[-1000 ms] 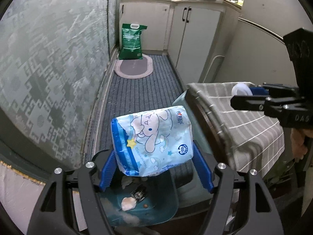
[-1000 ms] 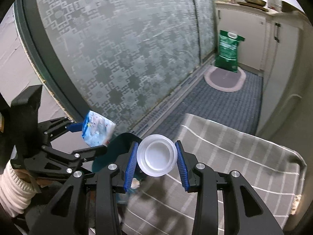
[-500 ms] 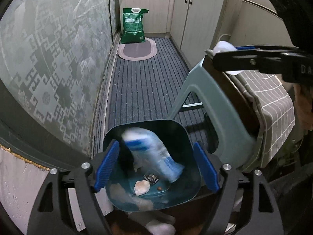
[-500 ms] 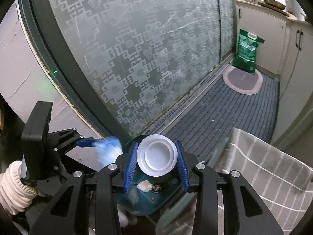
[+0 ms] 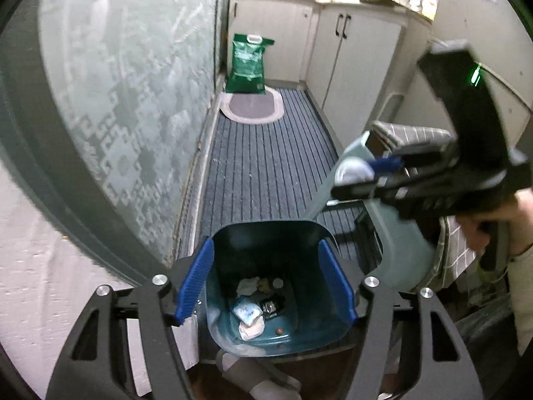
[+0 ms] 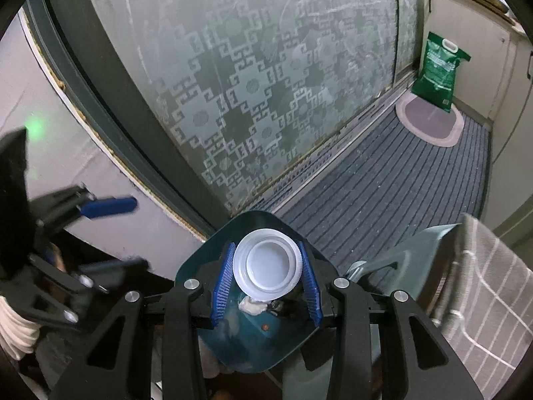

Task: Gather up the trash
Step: 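Carry the wipes pack and white lid to the teal bin and release both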

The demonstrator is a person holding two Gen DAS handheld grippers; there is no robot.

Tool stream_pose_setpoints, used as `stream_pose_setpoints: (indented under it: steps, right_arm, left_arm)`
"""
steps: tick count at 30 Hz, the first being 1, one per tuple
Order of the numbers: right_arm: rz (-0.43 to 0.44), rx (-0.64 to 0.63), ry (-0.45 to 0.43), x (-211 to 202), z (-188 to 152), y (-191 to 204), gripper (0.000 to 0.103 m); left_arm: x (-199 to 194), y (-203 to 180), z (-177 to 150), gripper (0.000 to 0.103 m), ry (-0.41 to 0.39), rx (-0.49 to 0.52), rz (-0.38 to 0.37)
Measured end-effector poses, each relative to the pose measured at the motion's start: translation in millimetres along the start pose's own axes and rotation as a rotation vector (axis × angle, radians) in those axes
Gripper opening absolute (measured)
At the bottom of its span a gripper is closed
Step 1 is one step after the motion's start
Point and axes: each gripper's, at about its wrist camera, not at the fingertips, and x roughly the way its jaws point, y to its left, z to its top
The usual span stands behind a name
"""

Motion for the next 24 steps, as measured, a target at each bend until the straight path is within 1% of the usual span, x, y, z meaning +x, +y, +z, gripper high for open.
stream_pose_setpoints:
  steps: [1, 3, 8, 10, 11, 15, 24]
  right_arm:
    - [0.0, -0.003, 0.01, 3.9, -0.2, 1.3, 0.039]
    - [-0.001, -0.01, 0.032, 12.0, -1.8, 4.1, 0.039]
    - [0.003, -0.03, 0.093, 33.5, -5.4, 12.5, 0.039]
    - [0.001, -0.04, 0.121, 42.7, -7.7, 16.6, 0.043]
    - [-0.001, -0.042, 0.126, 44.6, -8.2, 17.3, 0.045]
    - [0.004, -0.052, 0.149, 53.0, -8.0, 23.6, 0.048]
    - [0.024, -0.062, 0.162, 57.9, -8.8, 33.1, 0.048]
  left_arm:
    - [-4.8, 2.9, 0.8, 0.063, -0.014, -0.01, 0.001]
    - [-11.5, 7.1, 1.8, 0.059, -0.033, -0.021, 0.003]
    - [-27.4, 15.9, 3.3, 0.057, -0.079, -0.051, 0.006]
    - [-31.7, 17.4, 3.6, 0.056, -0.09, -0.056, 0.003]
    - [-33.8, 18.1, 3.2, 0.056, -0.095, -0.057, 0.003]
    - [-40.9, 21.4, 2.0, 0.054, -0.113, -0.067, 0.006]
    - [-60.1, 20.4, 4.9, 0.053, -0.148, -0.072, 0.01]
